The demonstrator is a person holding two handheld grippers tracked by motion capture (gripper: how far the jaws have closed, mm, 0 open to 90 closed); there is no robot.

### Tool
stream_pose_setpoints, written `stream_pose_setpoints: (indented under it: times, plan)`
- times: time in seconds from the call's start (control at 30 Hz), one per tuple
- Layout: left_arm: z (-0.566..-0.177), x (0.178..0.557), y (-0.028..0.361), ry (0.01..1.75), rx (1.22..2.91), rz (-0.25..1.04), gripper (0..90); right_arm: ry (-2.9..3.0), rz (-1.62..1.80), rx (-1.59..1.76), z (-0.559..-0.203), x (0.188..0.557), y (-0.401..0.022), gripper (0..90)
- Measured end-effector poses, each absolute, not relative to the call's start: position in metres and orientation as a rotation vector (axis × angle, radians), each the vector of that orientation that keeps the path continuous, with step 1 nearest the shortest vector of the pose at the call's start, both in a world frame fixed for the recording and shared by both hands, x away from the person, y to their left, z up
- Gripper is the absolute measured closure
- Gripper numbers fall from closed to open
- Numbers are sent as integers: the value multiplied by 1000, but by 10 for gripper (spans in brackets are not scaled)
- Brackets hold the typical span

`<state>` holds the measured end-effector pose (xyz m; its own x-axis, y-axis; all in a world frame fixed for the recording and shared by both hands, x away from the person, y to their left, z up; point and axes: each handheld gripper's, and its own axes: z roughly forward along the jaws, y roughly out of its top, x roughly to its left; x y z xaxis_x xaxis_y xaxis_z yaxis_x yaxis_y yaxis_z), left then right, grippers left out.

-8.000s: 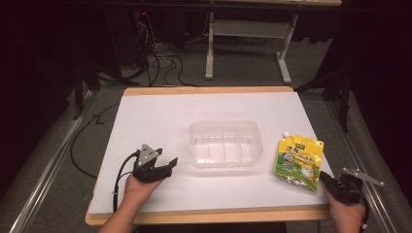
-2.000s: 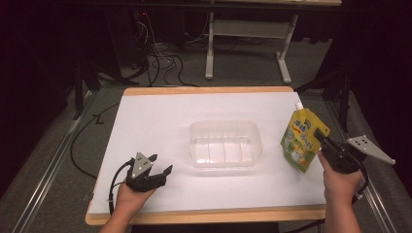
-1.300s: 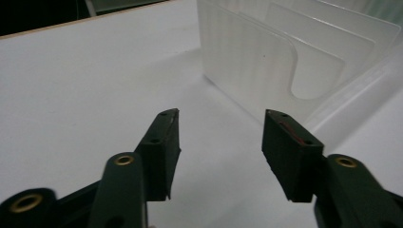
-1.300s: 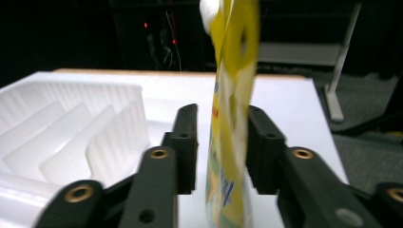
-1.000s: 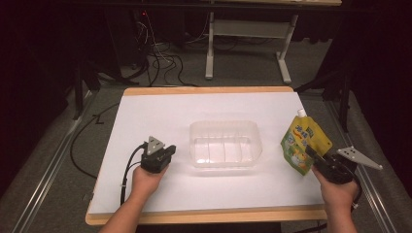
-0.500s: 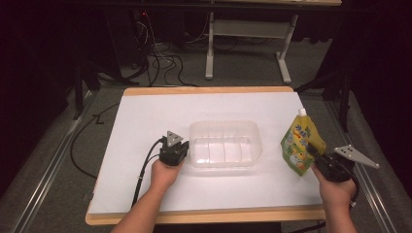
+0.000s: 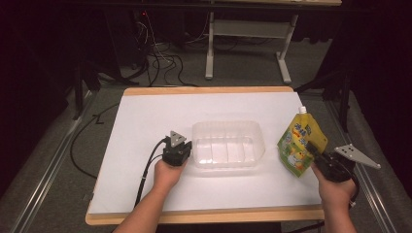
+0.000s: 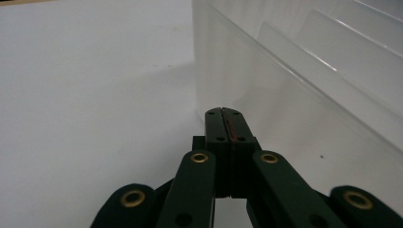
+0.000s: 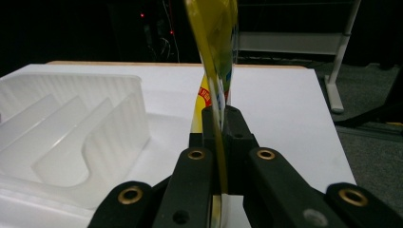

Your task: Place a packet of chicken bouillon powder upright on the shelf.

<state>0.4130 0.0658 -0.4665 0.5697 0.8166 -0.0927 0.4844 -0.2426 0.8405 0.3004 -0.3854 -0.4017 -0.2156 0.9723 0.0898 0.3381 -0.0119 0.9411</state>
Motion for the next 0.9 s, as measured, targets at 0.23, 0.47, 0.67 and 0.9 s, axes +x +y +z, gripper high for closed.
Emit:
stream_pose_setpoints:
  times: [0.23,0.47,0.67,0.9]
  plan:
    - [-466,412,55,1036,1900,455,900,1576,1282,1354,-390,295,-383,900]
    - [-466,411,48,1021,1904,455,900,1529,1309,1307,-372,289,-381,900]
    - [-467,411,46,1022,1901,456,900,1506,1344,1239,-352,286,-373,900]
    - [-466,411,48,1012,1893,480,886,1495,1416,1173,-331,286,-355,900]
